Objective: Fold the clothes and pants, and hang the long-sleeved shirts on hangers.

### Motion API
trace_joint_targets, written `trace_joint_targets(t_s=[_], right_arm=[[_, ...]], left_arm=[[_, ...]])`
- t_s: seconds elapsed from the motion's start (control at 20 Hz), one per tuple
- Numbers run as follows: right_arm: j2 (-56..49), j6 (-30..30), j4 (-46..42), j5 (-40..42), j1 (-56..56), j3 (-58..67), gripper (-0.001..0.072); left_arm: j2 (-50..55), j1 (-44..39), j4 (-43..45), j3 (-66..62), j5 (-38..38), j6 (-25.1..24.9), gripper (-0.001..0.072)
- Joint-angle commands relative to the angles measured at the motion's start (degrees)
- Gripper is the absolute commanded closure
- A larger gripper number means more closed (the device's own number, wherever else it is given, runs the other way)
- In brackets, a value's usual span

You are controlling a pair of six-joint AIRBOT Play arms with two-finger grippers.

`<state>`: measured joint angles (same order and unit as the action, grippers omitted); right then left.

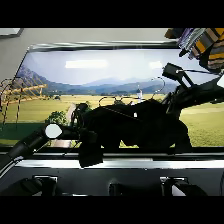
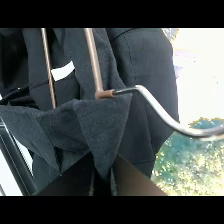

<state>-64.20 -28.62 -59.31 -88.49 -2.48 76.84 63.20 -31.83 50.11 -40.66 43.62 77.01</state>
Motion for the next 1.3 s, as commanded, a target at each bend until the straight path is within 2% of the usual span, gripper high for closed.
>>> trace_joint_targets(t_s=[0.0,0.05,0.1,0.35,0.45,0.55,0.65,0.85,1.25], right_arm=[[0.59,-1.46,0.07,-0.37,0.0,0.04,0.0685],[0.87,-1.49,0.07,-0.42,0.0,0.04,0.0685],[1.2,-1.55,0.11,-0.85,0.0,0.04,0.0685],[4.76,-4.7,0.42,-3.78,0.66,0.04,0.0686],[6.16,-8.55,-1.29,-3.58,3.19,0.04,0.0686],[6.21,-13.6,-6.86,-3.45,8.02,0.02,0.0686],[6.23,-16.17,-13.84,-2.62,13.2,0.02,0.0686],[6.23,-24.52,-17.97,-1.81,18.34,0.02,0.0686],[1.77,-25.94,-19.37,-1.42,24.24,-0.2,0.0687]], left_arm=[[2.58,-0.39,-2.16,0.0,-3.13,1.64,0.0406],[2.89,-0.39,-3.54,0.0,-4.09,1.6,0.0477],[2.91,-0.39,-4.2,-0.04,-4.74,1.55,0.0689],[2.89,2.91,-4.24,-4.7,-4.74,1.95,0.0691],[2.91,6.32,-4.24,-7.85,-4.17,3.65,0.0691],[2.91,9.57,-4.22,-11.19,-3.08,3.61,0.0691],[2.93,12.24,-3.96,-13.73,-1.73,3.63,0.0691],[3.23,14.47,-3.93,-14.58,0.02,3.58,0.0691],[3.06,14.25,-3.98,-15.56,0.9,3.52,0.0691]])
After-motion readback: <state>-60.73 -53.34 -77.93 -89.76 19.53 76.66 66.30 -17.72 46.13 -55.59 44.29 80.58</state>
